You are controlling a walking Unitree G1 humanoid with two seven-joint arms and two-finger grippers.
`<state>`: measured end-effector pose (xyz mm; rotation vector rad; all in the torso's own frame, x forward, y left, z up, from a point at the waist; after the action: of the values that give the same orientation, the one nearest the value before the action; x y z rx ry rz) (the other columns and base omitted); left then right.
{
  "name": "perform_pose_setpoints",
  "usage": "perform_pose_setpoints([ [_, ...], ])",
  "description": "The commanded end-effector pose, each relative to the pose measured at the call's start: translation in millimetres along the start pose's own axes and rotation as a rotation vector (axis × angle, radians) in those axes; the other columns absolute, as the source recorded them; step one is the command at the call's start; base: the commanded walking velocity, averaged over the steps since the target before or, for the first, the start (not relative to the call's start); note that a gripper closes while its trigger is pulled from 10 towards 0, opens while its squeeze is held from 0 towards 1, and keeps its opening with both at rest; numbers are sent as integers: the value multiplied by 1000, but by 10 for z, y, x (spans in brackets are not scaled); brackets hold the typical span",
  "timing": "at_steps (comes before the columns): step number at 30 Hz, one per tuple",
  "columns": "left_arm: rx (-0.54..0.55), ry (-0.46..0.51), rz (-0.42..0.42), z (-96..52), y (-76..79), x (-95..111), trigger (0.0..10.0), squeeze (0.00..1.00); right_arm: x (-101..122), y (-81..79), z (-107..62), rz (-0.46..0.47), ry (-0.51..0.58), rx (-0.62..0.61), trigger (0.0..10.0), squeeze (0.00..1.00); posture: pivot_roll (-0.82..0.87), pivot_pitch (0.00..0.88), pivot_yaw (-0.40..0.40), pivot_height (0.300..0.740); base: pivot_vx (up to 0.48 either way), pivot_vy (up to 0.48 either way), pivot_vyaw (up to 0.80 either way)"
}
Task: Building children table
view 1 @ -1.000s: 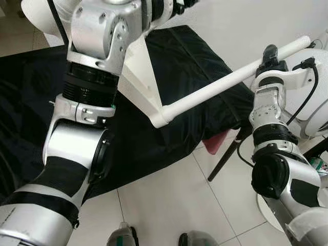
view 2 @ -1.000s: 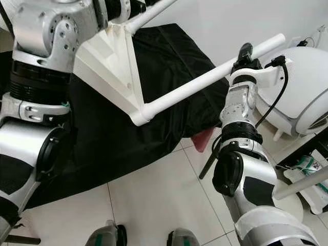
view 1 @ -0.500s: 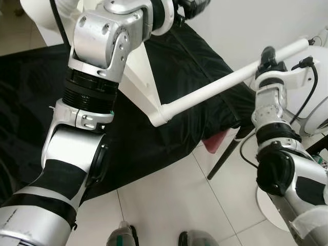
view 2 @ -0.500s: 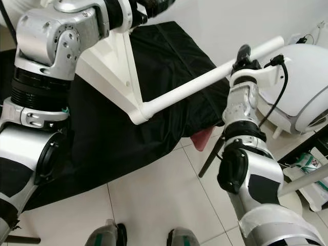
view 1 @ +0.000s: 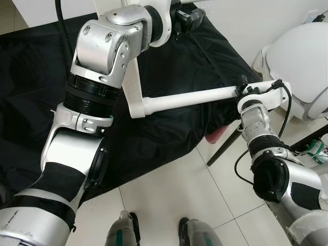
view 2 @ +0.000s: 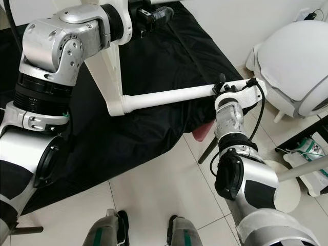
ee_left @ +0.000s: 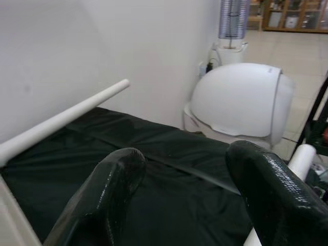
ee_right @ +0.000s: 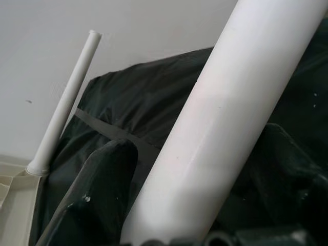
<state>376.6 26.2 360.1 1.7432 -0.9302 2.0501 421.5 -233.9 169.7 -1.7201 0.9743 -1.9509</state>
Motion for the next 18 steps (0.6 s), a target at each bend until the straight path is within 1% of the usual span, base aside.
perform_pose_setpoints([
  [1, 8, 0, 19, -14, -20, 16, 10000, 0, -271, 102, -75, -135, -122, 4, 10000, 0, 51, 96, 35, 740, 0, 0, 0],
  [2, 8, 0, 19, -14, -20, 16, 10000, 0, -271, 102, -75, -135, -122, 4, 10000, 0, 51, 96, 35, 740, 0, 0, 0],
  [3, 6, -2, 19, -15, -25, 11, 10000, 0, -303, 83, -78, -195, -143, 14, 10000, 0, 50, 95, 35, 740, 0, 0, 0],
  [4, 6, -2, 19, -15, -25, 11, 10000, 0, -303, 83, -78, -195, -143, 14, 10000, 0, 50, 95, 35, 740, 0, 0, 0],
  [5, 1, -4, 17, -18, -26, 3, 10000, 0, -316, 77, -81, -258, -148, 14, 10000, 0, 52, 97, 33, 740, 0, 0, 0],
  [6, 1, -4, 17, -18, -26, 3, 10000, 0, -316, 77, -81, -258, -148, 14, 10000, 0, 52, 97, 33, 740, 0, 0, 0],
  [7, -4, -8, 15, -23, -25, -11, 10000, 0, -323, 72, -84, -309, -147, 11, 10000, 0, 52, 97, 32, 740, 0, 0, 0],
  [9, -4, -8, 15, -23, -25, -11, 10000, 0, -323, 72, -84, -309, -147, 11, 10000, 0, 52, 97, 32, 740, 0, 0, 0],
  [10, -22, -18, 19, -30, -6, -46, 10000, 0, -322, 70, -88, -360, -137, 2, 10000, 0, 51, 97, 31, 740, 0, 0, 0],
  [12, -131, -63, 22, -62, 156, -218, 10000, 0, -304, 120, -103, -418, -122, -19, 10000, 0, 45, 98, 33, 740, 0, 0, 0],
  [14, -131, -63, 22, -62, 156, -218, 10000, 0, -304, 120, -103, -418, -122, -19, 10000, 0, 45, 98, 33, 740, 0, 0, 0],
  [15, -191, -88, 13, -78, 249, -309, 10000, 0, -296, 148, -108, -422, -121, -27, 10000, 0, 40, 101, 34, 740, 0, 0, 0],
  [16, -191, -88, 13, -78, 249, -309, 10000, 0, -296, 148, -108, -422, -121, -27, 10000, 0, 40, 101, 34, 740, 0, 0, 0],
  [17, -243, -103, 15, -96, 338, -380, 10000, 0, -282, 172, -111, -429, -118, -33, 10000, 0, 37, 105, 38, 740, 0, 0, 0],
  [18, -304, -104, 13, -118, 438, -409, 10000, 0, -268, 201, -113, -431, -116, -40, 10000, 0, 37, 109, 41, 740, 0, 0, 0],
])
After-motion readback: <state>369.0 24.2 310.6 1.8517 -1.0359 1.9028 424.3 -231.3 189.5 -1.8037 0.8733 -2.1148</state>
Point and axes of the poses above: a point about 5 cm out from each wrist's last joint towards the gripper, its own z axis pointing out of the wrist towards the gripper, its own x axis along the axis of the wrist's last joint, y = z × x, the point moved 3 cm from there along z, pointing out of the wrist towards the gripper, and after that the axes turned 6 degrees about z, right-handed, at the moved point
